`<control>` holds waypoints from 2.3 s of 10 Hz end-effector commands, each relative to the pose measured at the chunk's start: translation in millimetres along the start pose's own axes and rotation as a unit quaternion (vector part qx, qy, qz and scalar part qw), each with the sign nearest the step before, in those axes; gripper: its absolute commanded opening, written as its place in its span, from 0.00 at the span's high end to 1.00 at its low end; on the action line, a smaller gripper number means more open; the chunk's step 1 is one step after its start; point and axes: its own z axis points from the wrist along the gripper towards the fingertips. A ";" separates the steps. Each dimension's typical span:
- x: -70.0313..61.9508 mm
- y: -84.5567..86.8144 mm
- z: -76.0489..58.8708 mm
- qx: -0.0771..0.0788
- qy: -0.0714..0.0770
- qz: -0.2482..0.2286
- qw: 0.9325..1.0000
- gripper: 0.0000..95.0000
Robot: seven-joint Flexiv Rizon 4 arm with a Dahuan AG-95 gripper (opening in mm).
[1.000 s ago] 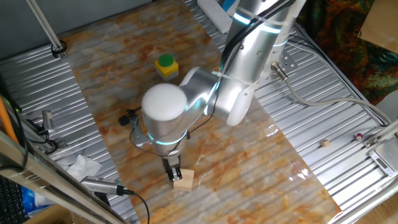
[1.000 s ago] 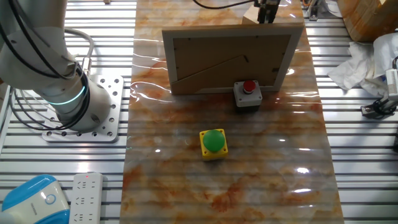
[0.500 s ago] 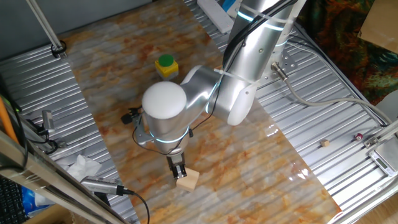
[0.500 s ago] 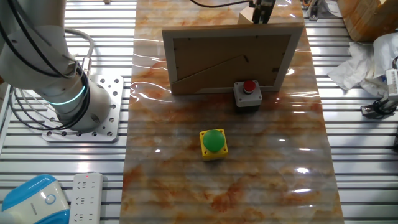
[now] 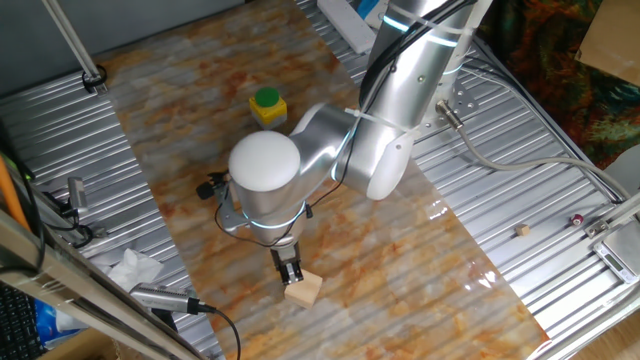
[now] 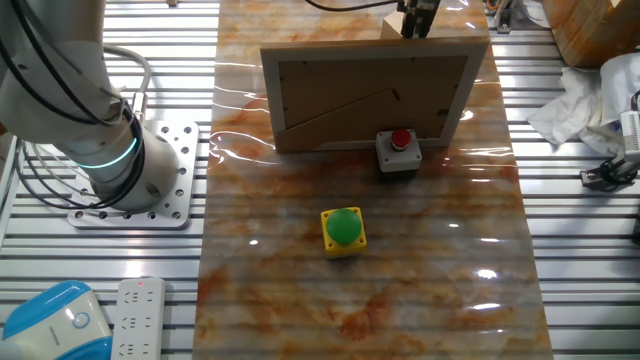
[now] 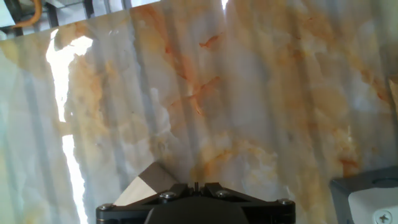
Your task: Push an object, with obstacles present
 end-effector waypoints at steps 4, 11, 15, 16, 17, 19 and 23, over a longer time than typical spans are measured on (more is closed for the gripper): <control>-0.7 0.0 0.3 0.002 0.001 -0.003 1.000 1.00; -2.0 -0.3 -0.4 0.009 0.006 -0.022 1.000 1.00; -5.9 -9.0 -5.5 0.005 0.019 -0.046 0.999 1.00; -6.1 -9.7 -6.0 0.001 0.021 -0.050 0.999 1.00; -6.4 -10.2 -6.3 -0.003 0.022 -0.053 0.998 1.00; -8.8 -14.5 -8.9 -0.010 0.027 -0.061 0.998 1.00; -10.1 -15.5 -11.0 -0.011 0.028 -0.068 0.997 1.00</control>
